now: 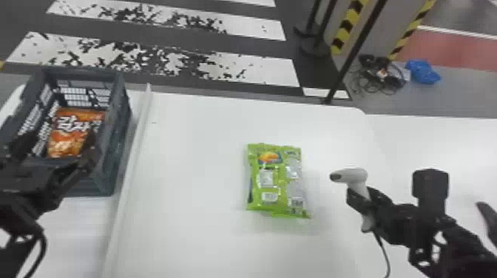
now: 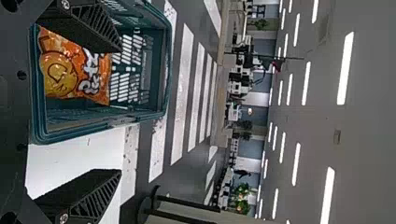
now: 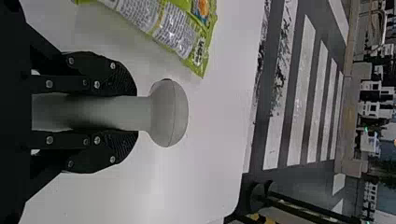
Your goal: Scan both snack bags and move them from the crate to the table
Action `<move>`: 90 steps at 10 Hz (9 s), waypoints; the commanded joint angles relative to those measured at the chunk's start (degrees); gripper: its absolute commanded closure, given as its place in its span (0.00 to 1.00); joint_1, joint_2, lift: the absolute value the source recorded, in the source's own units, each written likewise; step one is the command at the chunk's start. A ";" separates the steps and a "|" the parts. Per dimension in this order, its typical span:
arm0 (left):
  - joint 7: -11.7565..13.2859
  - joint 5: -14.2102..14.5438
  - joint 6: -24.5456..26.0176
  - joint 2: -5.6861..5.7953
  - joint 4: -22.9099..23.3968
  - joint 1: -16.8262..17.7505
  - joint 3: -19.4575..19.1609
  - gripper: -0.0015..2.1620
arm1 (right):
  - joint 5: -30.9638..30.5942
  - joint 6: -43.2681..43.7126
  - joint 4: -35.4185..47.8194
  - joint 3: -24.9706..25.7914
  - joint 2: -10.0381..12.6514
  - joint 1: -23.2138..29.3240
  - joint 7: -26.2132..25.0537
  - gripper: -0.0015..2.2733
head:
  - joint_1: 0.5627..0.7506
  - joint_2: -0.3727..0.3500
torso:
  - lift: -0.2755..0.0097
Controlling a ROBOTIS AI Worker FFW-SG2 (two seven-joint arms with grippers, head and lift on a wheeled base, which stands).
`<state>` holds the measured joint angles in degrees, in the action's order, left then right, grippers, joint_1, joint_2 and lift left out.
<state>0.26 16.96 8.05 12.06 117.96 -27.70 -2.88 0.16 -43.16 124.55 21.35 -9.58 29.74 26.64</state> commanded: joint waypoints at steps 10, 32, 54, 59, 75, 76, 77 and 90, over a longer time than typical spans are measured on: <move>0.00 -0.35 -1.58 -1.69 -0.10 -1.74 -1.34 0.04 | 0.11 -15.69 11.07 -8.87 1.41 4.27 1.40 0.99 | 0.70 0.51 | 0.66; 0.00 0.09 -0.35 0.16 0.25 0.02 0.16 0.04 | 1.07 11.03 -28.92 -1.92 -5.53 -15.94 -6.77 0.99 | 0.70 0.19 | 0.66; 0.00 0.18 -0.17 0.60 0.78 -0.42 0.25 0.04 | 13.02 -9.71 -16.53 -10.01 -4.92 -12.87 7.82 0.05 | 0.70 0.49 | 0.66; 0.09 0.18 -0.35 0.60 0.52 -0.42 0.25 0.04 | 10.30 -11.29 -18.73 -12.56 -5.36 -15.15 8.87 0.96 | 0.70 0.54 | 0.66; 0.00 0.18 -0.35 0.42 0.43 -0.42 0.16 0.04 | 33.77 -2.68 -31.30 28.14 -7.73 -20.43 3.69 0.99 | 0.70 0.07 | 0.66; 0.00 0.18 -0.35 0.51 0.43 -0.42 0.16 0.04 | 33.86 0.66 -34.46 28.40 -8.08 -20.43 1.40 0.99 | 0.70 0.03 | 0.66; 0.00 0.18 -0.35 0.51 0.43 -0.42 0.07 0.04 | 33.15 2.77 -36.92 28.49 -8.26 -20.43 -0.53 0.99 | 0.70 0.03 | 0.66; 0.09 0.62 -0.35 0.77 1.57 -0.77 0.33 0.04 | 30.78 12.61 -19.08 26.29 -0.79 -11.90 -10.55 0.04 | 0.70 0.03 | 0.66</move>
<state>0.35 17.58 7.70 12.90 119.53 -28.48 -2.57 30.97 -30.54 100.96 47.89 -11.99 16.68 16.08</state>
